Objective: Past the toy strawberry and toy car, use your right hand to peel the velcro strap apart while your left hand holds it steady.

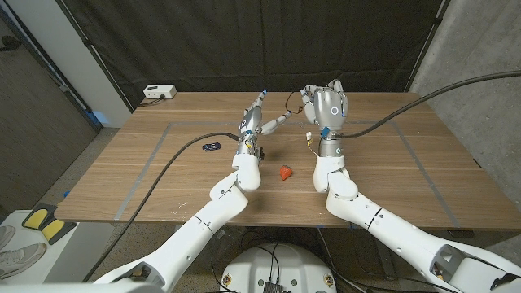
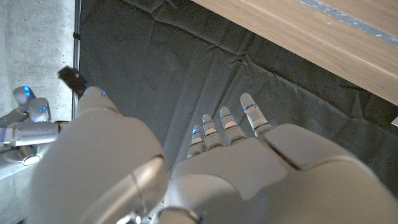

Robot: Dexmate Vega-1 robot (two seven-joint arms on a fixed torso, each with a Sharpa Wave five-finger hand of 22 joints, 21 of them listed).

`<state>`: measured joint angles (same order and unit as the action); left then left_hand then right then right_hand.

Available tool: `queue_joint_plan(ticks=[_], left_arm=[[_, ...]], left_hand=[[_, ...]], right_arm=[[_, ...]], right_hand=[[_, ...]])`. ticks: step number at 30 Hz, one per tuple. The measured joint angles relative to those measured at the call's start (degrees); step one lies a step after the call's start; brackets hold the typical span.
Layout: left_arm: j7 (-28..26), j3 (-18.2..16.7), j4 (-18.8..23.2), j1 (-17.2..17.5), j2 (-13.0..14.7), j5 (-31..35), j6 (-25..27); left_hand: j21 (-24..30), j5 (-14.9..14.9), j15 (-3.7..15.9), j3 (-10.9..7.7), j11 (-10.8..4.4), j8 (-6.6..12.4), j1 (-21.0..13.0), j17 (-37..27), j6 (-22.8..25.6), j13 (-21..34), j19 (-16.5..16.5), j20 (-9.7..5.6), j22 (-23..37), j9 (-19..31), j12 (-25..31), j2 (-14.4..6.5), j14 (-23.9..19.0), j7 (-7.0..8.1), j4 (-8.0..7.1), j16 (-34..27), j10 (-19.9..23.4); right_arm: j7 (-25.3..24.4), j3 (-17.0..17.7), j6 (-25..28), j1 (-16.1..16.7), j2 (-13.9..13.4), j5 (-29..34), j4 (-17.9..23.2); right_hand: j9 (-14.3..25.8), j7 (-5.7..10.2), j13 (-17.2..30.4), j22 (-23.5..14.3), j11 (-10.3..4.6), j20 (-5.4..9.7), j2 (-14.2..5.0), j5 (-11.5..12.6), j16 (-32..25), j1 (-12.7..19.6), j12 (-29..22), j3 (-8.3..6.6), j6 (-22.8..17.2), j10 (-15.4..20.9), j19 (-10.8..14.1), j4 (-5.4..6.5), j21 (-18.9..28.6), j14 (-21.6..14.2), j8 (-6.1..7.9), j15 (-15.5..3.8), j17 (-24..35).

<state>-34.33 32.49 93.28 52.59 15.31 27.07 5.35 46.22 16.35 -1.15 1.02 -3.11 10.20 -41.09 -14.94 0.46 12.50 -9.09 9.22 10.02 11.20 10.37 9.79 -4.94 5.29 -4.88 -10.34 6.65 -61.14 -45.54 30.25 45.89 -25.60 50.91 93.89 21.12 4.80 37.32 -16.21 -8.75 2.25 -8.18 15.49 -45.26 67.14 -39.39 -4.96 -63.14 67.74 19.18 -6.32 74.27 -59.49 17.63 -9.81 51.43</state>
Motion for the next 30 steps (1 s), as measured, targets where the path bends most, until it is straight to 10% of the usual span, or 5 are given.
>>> queue_joint_plan(ticks=[30], left_arm=[[0.3,-4.1,1.9,3.9,10.4,-9.8,-14.5]], left_hand=[[-1.7,0.9,-0.89,3.01,0.77,0.64,3.3,1.1,-0.2,-0.3,-0.8,0.4,0.3,0.0,0.9,-1.0,1.5,0.12,-1.12,-0.7,-1.5]], right_arm=[[-1.1,-4.0,10.5,-1.0,6.6,6.5,-3.1]], right_hand=[[0.0,-0.3,0.3,2.1,0.13,0.09,0.15,0.2,0.5,0.3,1.1,0.71,-0.3,0.5,-0.5,0.71,0.9,-0.4,-0.67,-0.08,0.5]])
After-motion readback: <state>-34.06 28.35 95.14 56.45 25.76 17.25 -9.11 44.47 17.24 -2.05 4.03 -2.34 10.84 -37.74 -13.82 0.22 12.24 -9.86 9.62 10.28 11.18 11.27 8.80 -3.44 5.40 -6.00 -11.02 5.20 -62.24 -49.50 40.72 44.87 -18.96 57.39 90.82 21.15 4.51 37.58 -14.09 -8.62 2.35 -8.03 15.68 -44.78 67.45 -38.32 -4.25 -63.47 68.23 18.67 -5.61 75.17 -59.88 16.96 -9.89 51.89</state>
